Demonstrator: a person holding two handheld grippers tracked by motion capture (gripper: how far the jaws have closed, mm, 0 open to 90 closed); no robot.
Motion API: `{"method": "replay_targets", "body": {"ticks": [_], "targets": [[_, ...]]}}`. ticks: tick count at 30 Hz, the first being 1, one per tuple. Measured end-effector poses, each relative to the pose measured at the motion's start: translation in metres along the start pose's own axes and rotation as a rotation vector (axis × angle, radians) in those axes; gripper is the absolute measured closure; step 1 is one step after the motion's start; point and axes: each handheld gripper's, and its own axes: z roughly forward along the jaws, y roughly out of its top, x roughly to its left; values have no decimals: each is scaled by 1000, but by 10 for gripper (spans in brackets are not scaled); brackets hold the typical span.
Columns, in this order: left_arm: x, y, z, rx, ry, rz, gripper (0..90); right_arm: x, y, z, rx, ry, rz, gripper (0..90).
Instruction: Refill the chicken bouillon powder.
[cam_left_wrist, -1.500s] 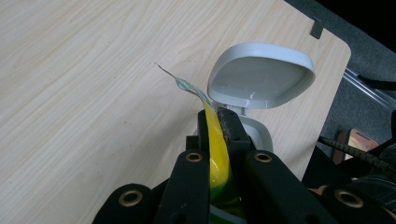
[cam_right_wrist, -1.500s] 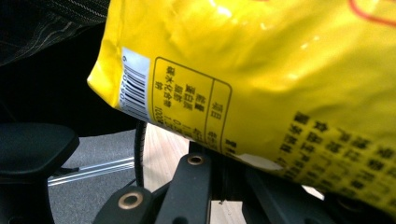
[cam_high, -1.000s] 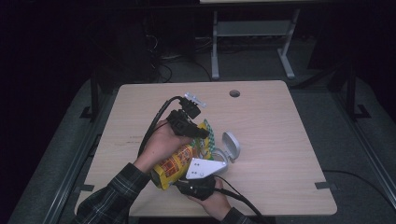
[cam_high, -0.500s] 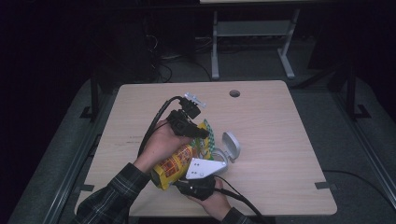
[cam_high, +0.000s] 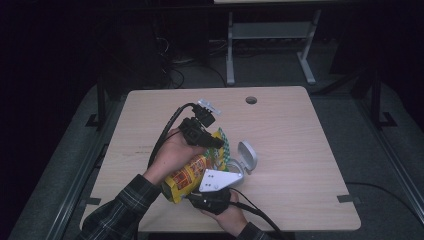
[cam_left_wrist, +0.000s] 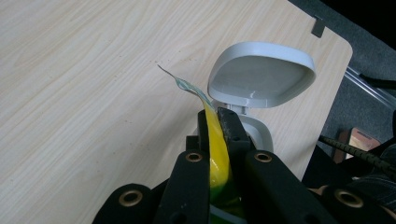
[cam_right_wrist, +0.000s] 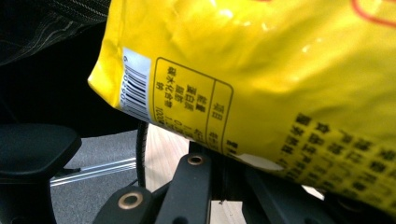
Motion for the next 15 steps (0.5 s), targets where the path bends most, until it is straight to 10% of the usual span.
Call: {"method": "replay_targets", "body": {"ticks": [15], "targets": [[-1, 0, 0, 0, 2, -4, 898, 0, 0, 0, -1, 1, 0, 899]]}}
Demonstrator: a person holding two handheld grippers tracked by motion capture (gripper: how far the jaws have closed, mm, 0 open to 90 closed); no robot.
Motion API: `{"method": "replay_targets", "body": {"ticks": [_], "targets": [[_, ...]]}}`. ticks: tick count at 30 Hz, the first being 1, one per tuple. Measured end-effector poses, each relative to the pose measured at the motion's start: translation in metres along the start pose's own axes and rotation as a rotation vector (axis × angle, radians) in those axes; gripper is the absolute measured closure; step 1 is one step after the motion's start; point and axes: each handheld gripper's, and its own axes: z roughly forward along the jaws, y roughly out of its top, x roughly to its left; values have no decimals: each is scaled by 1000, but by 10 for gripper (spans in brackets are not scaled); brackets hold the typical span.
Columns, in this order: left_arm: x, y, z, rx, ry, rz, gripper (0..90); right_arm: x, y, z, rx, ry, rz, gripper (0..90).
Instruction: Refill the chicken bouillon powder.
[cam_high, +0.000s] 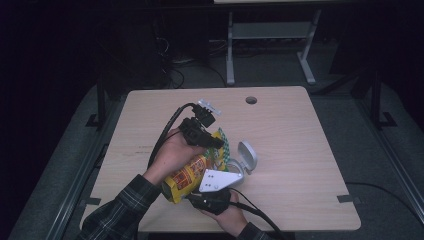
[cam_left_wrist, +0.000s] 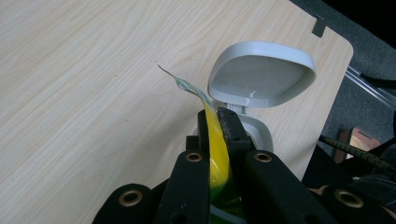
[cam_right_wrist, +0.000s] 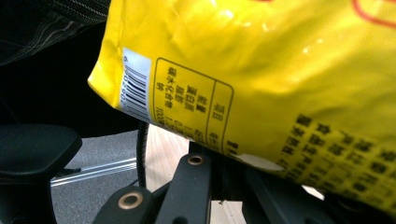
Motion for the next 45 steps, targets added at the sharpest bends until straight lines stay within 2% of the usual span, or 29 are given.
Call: {"method": "replay_targets", "body": {"ticks": [45], "targets": [[0, 0, -2, 6, 18, -1, 898, 0, 1, 1, -5, 4, 0, 899]]}}
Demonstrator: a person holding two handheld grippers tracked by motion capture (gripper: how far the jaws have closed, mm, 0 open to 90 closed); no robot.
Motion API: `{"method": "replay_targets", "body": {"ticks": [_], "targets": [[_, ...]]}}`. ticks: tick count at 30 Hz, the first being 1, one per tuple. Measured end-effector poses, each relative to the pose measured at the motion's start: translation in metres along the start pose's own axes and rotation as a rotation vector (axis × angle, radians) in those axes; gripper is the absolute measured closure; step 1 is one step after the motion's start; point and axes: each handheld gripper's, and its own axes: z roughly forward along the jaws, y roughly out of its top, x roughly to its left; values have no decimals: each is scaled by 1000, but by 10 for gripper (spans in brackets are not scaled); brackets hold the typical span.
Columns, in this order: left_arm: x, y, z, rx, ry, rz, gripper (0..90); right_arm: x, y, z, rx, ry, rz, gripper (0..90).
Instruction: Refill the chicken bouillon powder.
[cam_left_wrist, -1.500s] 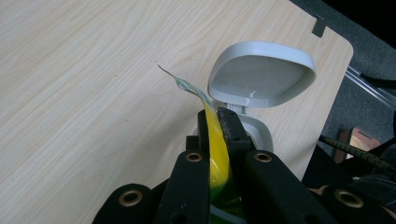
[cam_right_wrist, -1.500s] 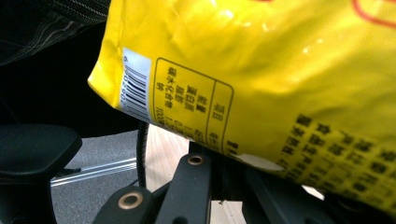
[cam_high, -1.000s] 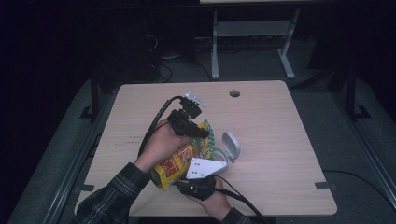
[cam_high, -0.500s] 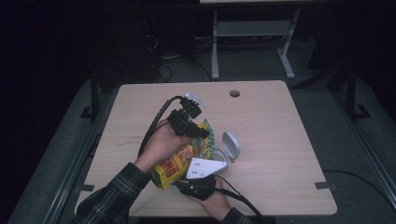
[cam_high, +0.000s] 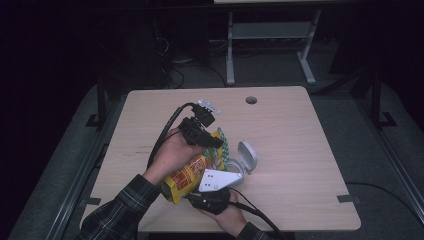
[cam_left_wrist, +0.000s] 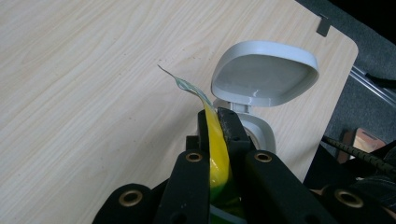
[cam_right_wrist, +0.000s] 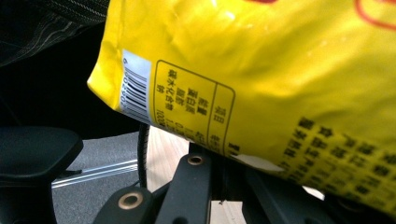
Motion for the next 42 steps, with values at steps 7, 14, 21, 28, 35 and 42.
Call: {"method": "replay_targets", "body": {"ticks": [7, 14, 21, 28, 35, 42], "targets": [[0, -1, 0, -2, 2, -4, 898, 0, 0, 1, 0, 1, 3, 899], [1, -2, -1, -4, 5, -8, 898, 0, 0, 2, 2, 4, 4, 899], [1, -3, -2, -2, 9, -8, 898, 1, 0, 3, -1, 9, 6, 899], [1, -3, -2, 3, 12, -7, 898, 0, 0, 4, -5, 12, 6, 899], [2, -2, -2, 7, 14, -6, 898, 0, 0, 4, -6, 14, 9, 899], [1, -1, -1, 17, 16, -7, 898, 0, 1, 4, -7, 15, 12, 899]]}}
